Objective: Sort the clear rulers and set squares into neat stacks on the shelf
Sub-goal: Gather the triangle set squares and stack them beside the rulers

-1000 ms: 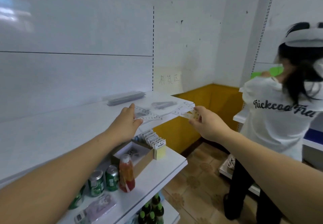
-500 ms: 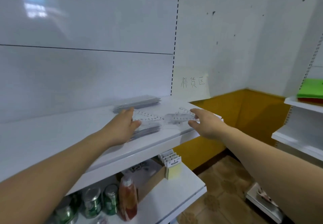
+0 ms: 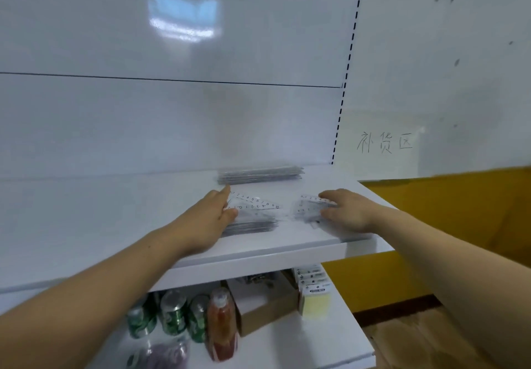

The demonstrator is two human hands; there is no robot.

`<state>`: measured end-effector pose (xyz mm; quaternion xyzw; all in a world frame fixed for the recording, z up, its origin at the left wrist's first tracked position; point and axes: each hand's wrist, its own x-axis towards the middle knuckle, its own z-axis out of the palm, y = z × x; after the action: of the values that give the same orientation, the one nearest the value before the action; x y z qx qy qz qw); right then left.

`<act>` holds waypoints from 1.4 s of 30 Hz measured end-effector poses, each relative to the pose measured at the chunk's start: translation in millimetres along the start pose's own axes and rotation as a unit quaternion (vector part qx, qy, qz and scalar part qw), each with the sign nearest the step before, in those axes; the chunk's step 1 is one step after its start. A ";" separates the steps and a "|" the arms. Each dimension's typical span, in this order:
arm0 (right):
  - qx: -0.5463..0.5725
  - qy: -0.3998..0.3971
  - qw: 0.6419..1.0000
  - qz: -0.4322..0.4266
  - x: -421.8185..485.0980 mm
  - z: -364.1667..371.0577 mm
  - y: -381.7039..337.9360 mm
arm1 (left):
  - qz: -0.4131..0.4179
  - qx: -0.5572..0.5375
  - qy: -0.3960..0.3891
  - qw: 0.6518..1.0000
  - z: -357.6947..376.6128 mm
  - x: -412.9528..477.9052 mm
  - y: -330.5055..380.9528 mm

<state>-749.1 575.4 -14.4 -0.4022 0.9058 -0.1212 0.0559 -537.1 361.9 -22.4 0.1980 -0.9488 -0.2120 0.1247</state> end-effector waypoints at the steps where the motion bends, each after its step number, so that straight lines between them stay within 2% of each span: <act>1: -0.002 -0.002 1.000 -0.006 1.1 2.0 2.0 | -0.008 0.004 0.003 1.000 0.9 -1.2 1.4; 6: 0.015 0.050 0.998 -0.025 -1.9 14.2 10.8 | -0.030 0.012 0.021 0.999 4.2 -8.6 7.3; 14: -0.008 0.114 0.992 -0.051 -10.2 20.7 10.9 | -0.027 0.067 -0.005 0.997 10.0 -14.6 -0.8; 23: -0.013 0.120 0.991 -0.052 -16.2 18.4 9.1 | -0.046 0.064 -0.001 0.997 6.7 -15.7 9.0; 31: -0.089 0.110 0.987 -0.076 -9.0 4.5 5.1 | -0.081 0.007 -0.025 0.996 -5.2 -15.0 15.8; 36: -0.096 0.097 0.986 -0.098 -4.0 -8.1 -41.2 | -0.095 0.045 -0.022 0.994 -25.3 -30.8 -2.4; 42: -0.069 0.038 0.986 -0.149 10.4 5.1 -149.3 | -0.145 0.073 -0.006 0.987 -68.6 -82.9 -67.1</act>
<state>-648.3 470.2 20.2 -0.5305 0.8434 -0.0809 -0.0253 -419.7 317.4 -5.0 0.3405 -0.9239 -0.1589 0.0719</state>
